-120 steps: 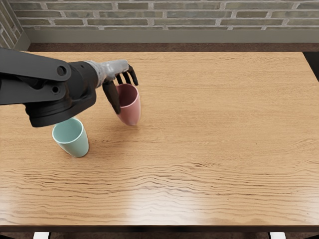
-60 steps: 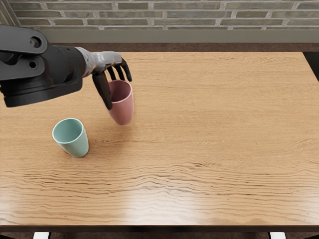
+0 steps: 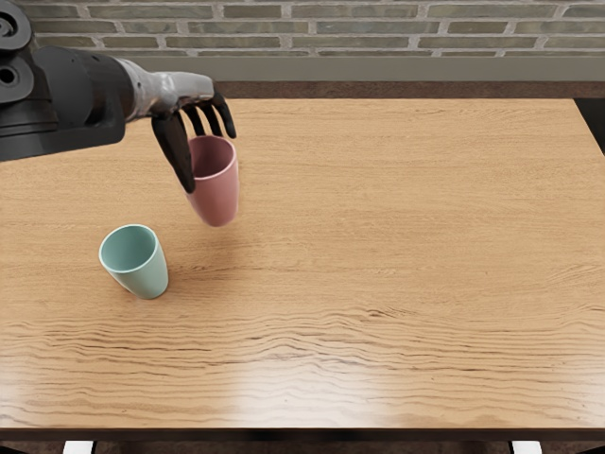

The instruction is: Pick up cup and place in cup with left hand

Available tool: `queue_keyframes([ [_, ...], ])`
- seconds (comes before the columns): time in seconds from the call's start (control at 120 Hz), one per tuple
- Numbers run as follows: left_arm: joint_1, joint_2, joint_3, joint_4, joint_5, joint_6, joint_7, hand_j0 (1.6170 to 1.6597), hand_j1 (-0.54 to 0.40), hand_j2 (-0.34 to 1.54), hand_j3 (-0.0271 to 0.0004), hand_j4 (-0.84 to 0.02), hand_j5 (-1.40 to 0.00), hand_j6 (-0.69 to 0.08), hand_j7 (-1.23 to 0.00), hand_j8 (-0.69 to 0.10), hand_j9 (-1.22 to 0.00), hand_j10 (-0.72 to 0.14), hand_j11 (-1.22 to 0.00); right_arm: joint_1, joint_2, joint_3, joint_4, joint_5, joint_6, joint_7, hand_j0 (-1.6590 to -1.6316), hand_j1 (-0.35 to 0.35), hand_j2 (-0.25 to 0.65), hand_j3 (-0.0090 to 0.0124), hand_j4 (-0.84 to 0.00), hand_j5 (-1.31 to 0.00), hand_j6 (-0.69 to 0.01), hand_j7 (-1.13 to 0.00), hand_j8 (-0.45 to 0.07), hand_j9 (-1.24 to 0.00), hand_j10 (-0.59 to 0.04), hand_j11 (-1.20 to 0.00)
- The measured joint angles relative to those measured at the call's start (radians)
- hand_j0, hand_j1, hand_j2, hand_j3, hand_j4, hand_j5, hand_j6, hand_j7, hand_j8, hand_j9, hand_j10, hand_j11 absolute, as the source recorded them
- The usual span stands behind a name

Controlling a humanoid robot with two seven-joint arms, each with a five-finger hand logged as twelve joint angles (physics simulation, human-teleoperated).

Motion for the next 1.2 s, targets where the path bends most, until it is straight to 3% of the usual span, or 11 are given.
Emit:
queue_keyframes([
  [1.2,-0.219,0.258,0.012,-0.002,-0.061,-0.45,0.0,1.658,-0.152,0.28,0.0,-0.458,-0.6,-0.384,-0.6,-0.392,-0.6,-0.459,-0.6,0.0,0.0,0.0,0.0,0.0,0.0,0.0,-1.6581,-0.349,0.0,0.0,0.0,0.0,-0.001,0.0,-0.001,0.0,0.0,0.0],
])
